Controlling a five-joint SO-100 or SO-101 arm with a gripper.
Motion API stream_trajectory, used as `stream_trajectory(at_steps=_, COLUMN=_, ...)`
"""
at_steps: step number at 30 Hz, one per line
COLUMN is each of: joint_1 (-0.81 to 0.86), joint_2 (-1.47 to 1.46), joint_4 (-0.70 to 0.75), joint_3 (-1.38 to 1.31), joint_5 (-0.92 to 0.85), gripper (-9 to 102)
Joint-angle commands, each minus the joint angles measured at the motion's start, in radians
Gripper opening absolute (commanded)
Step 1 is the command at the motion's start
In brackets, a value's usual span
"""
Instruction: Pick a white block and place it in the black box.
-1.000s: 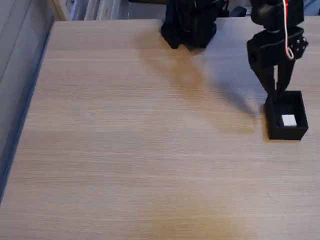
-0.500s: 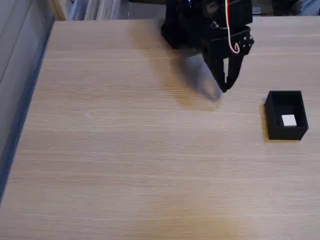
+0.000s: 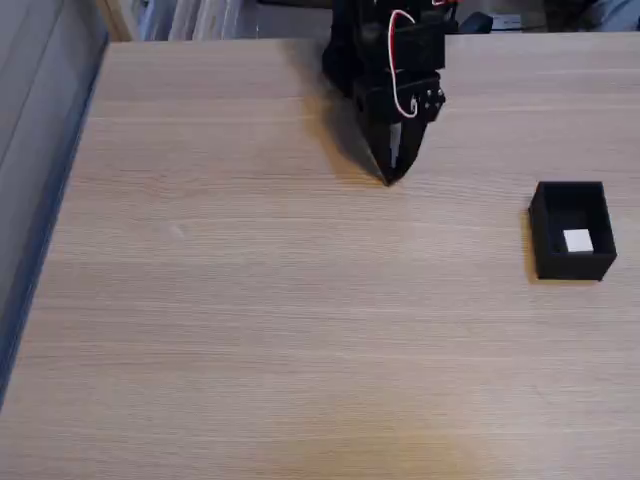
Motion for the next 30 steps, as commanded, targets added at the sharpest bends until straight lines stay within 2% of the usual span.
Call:
stream_trajectory(at_steps=1, joint_1=0.011, joint_2=0.041, joint_4=0.063, joint_3=0.014, joint_5=0.009, gripper=0)
stream_trajectory(at_steps=5, joint_1=0.021, joint_2=0.101, joint_4=0.196, joint_3=0.015, joint_5=0.017, gripper=0)
stream_trajectory(at_steps=11, joint_1=0.034, joint_2=0.222, joint_4=0.308, joint_3=0.017, joint_5=0.179, gripper=1)
stream_trajectory(at_steps=30, joint_1=0.055, joint_2=0.227, joint_4=0.31, joint_3=0.017, joint_5=0.179, gripper=3)
